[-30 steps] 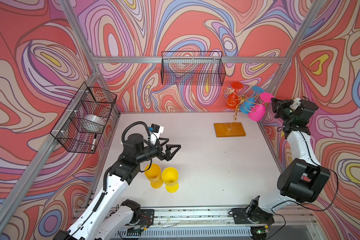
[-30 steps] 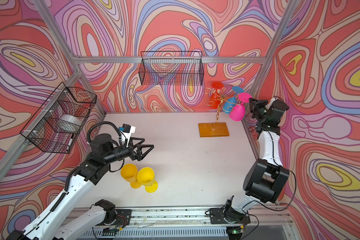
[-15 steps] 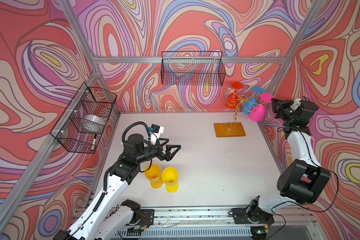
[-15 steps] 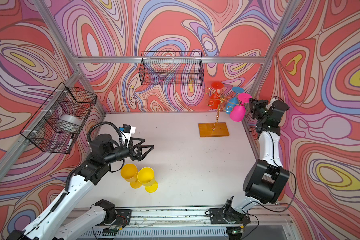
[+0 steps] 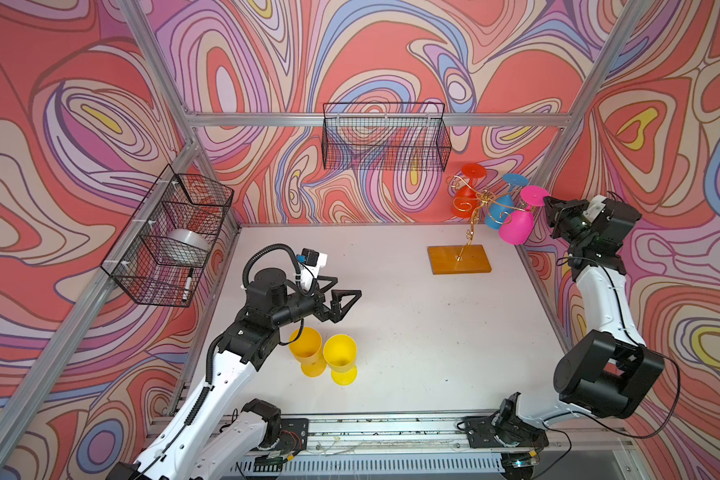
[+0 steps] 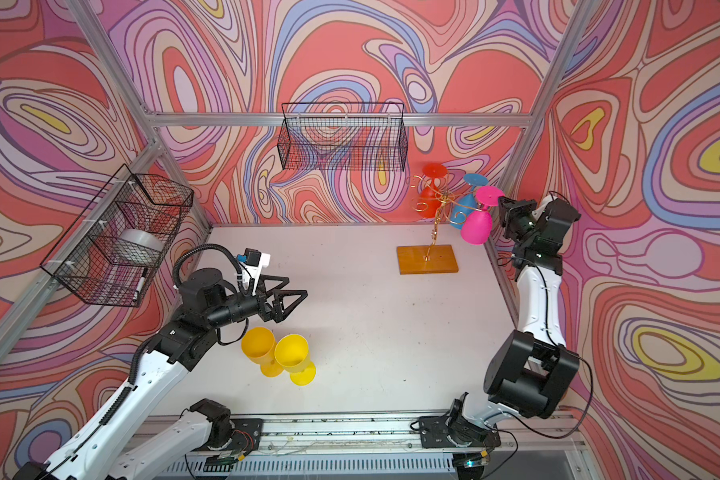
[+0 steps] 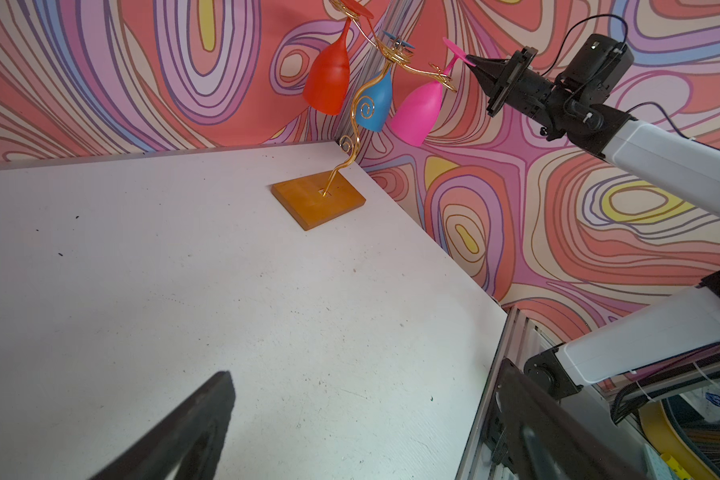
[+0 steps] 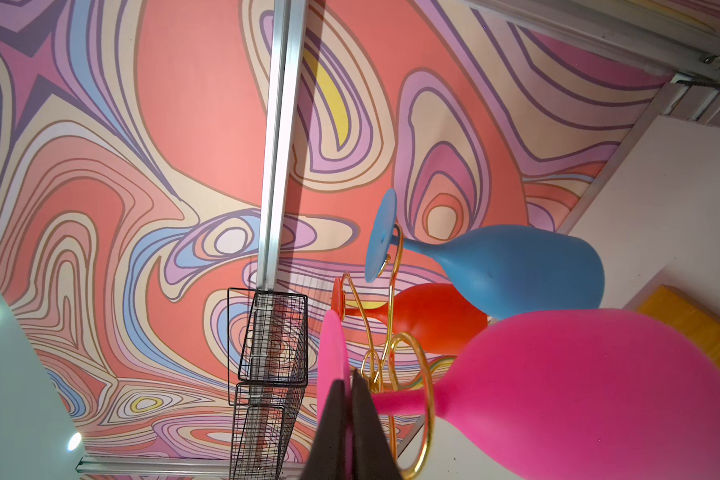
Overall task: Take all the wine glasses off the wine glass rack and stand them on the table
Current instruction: 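Close the right gripper on the pink glass foot rim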
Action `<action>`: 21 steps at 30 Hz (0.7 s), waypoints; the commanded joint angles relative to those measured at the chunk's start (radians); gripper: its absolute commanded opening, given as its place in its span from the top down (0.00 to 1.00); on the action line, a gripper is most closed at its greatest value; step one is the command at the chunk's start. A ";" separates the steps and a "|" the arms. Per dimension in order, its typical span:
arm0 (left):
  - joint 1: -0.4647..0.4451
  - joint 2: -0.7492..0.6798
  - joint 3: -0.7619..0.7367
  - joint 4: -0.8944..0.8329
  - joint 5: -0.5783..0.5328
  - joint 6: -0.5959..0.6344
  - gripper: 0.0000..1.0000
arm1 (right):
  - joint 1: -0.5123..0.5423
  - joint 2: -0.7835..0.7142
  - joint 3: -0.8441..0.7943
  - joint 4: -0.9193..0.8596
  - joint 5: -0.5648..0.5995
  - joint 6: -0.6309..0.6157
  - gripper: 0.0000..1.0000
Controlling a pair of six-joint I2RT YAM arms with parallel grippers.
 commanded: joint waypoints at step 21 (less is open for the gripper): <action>-0.003 -0.004 0.000 0.020 0.019 0.015 0.00 | 0.109 0.052 0.061 -0.015 0.083 -0.038 1.00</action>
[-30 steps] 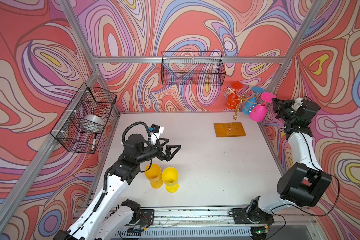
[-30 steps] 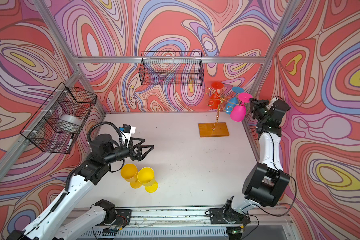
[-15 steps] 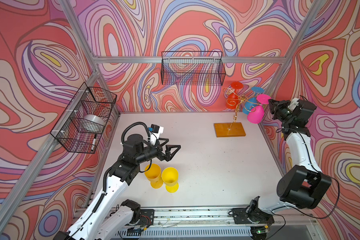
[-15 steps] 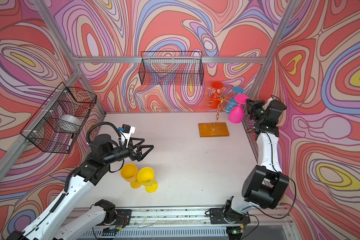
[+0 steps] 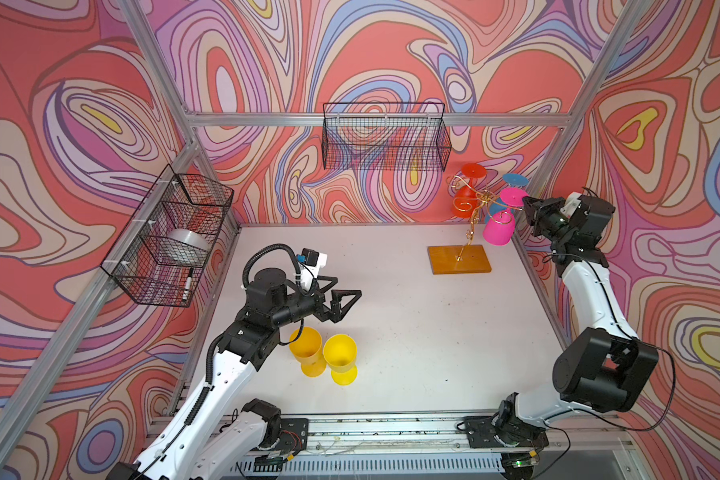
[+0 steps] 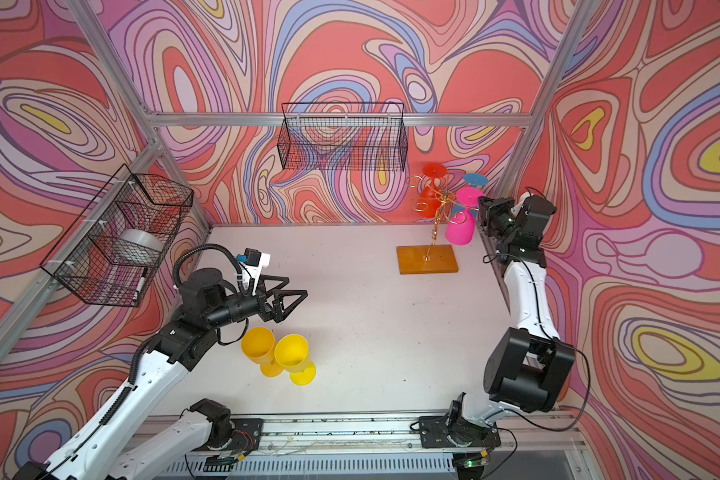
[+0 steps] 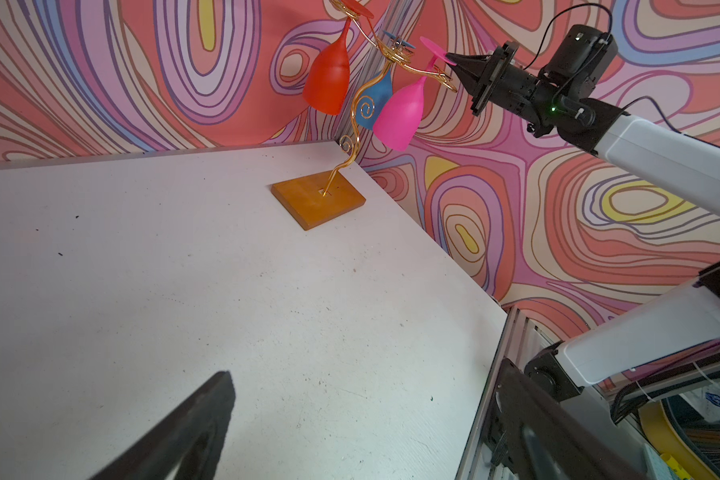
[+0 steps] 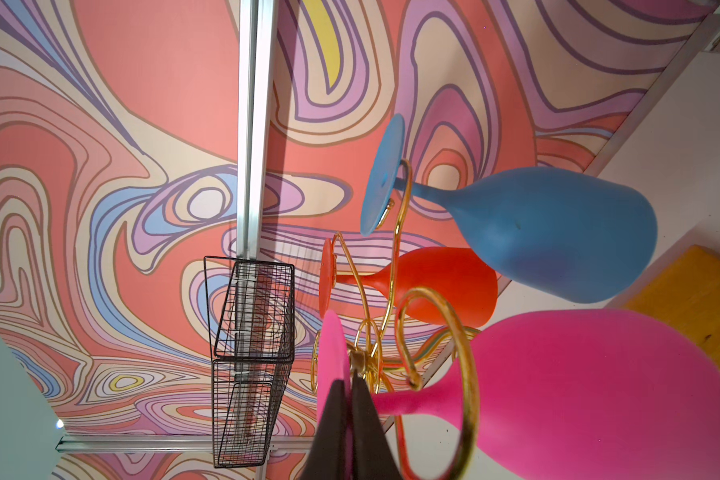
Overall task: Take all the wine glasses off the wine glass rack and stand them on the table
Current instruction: 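Close the right gripper on the pink glass foot rim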
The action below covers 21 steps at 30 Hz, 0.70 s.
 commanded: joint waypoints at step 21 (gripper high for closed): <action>0.000 0.005 0.002 0.013 0.024 0.018 0.00 | -0.001 0.051 0.072 0.046 0.130 0.016 1.00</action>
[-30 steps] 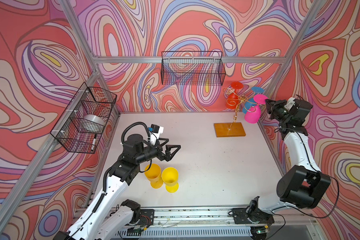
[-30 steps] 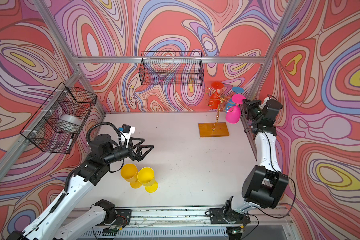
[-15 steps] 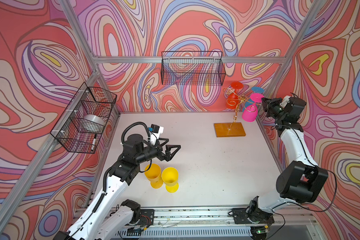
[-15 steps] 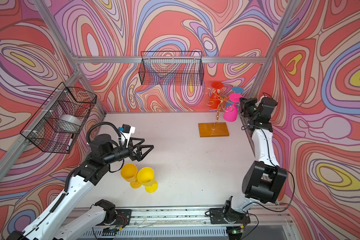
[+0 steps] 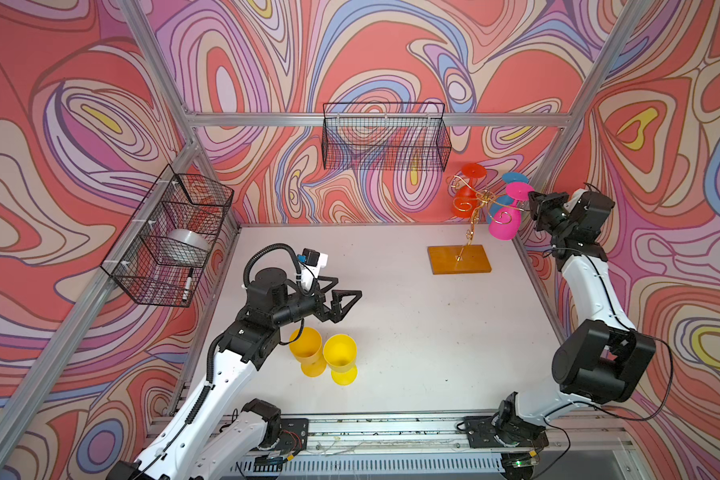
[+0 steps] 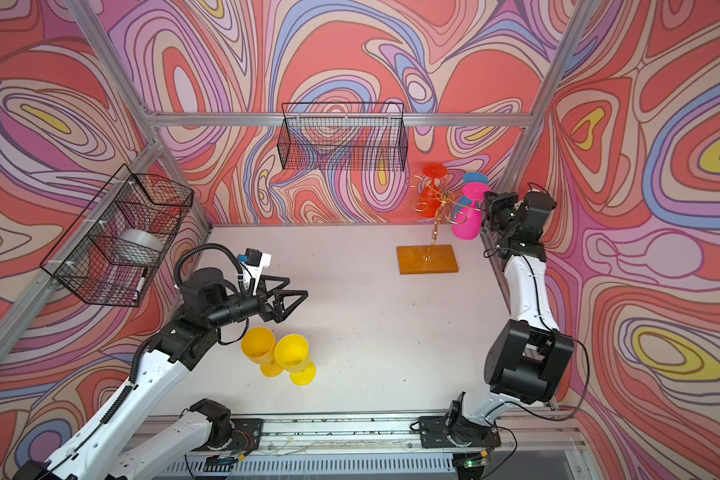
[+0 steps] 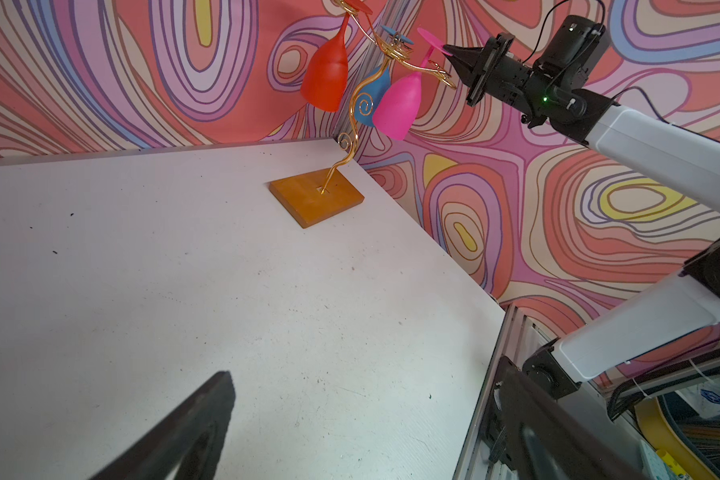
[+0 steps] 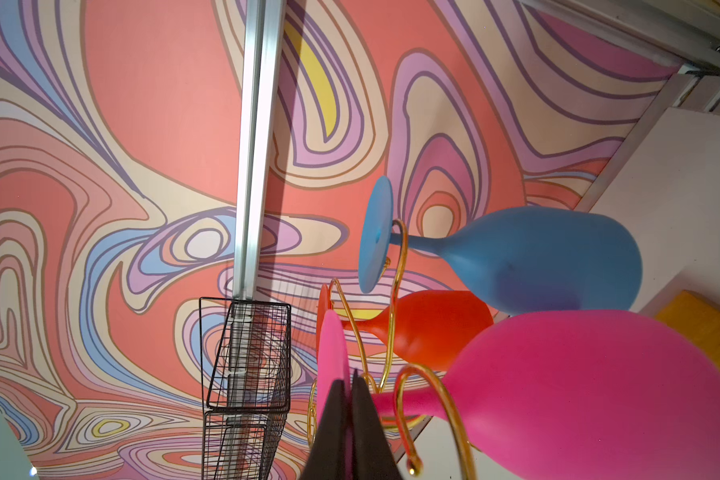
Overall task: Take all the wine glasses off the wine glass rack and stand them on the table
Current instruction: 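Close the right gripper on the pink glass foot rim, then lift the pink glass off the rack hook with the right gripper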
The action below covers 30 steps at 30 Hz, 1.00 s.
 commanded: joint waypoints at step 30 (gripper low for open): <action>0.000 0.003 0.001 0.015 0.017 0.018 0.00 | -0.049 -0.059 -0.073 0.042 0.181 0.023 1.00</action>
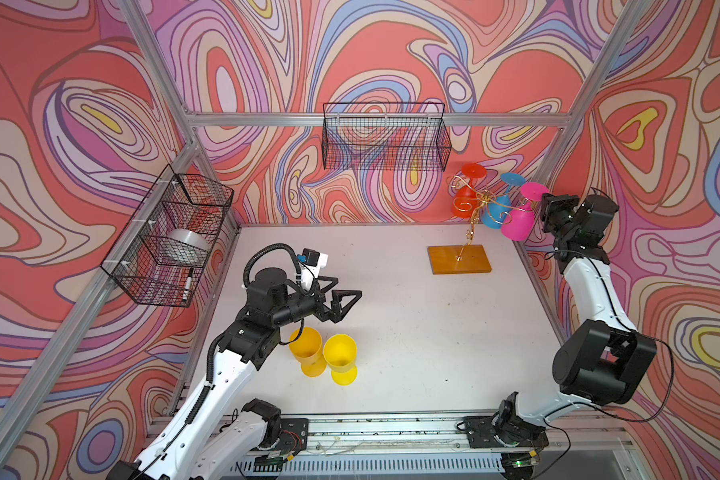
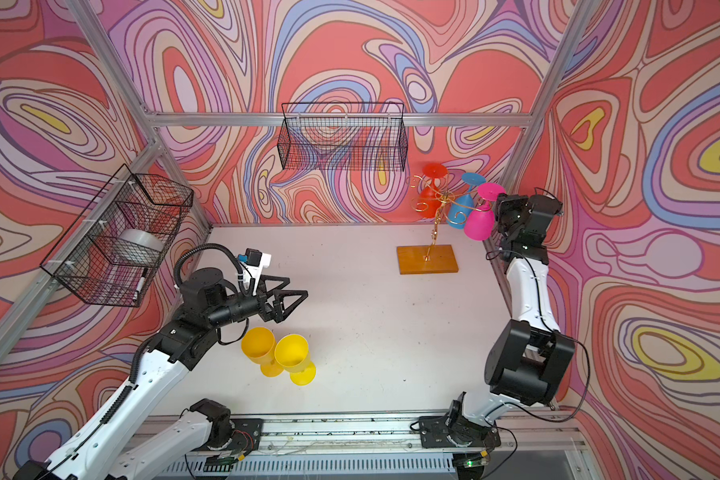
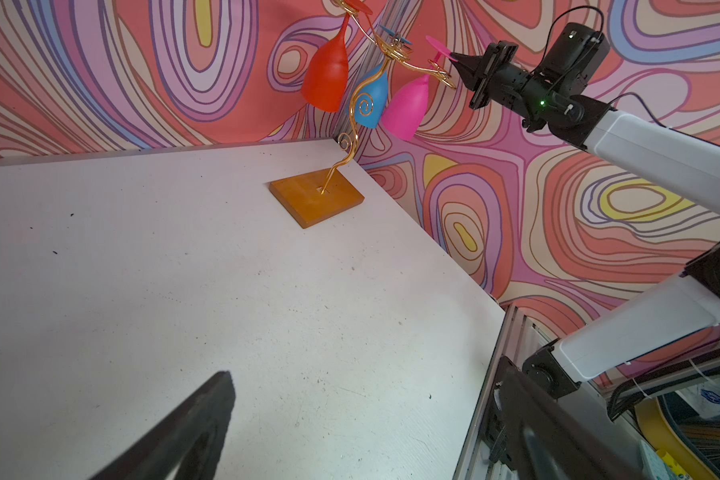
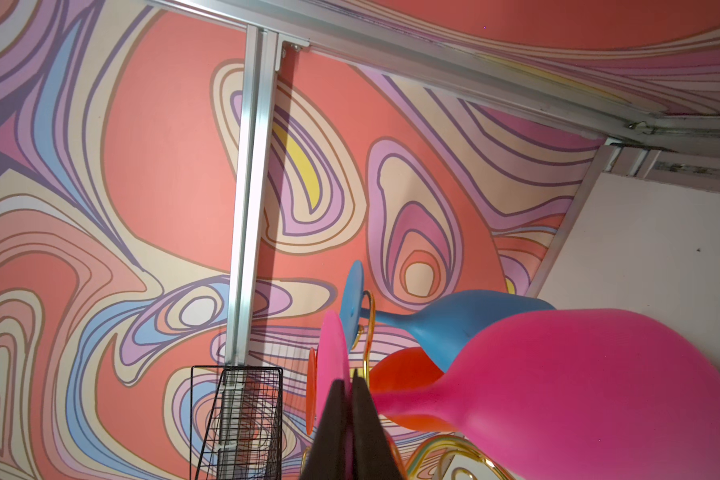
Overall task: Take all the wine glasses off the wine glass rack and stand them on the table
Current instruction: 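Lift the pink glass off the rack hook with the right gripper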
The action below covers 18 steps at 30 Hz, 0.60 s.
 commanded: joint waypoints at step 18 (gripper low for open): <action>0.000 0.000 0.003 0.007 0.014 0.026 0.00 | -0.064 -0.230 -0.155 -0.095 0.041 -0.110 1.00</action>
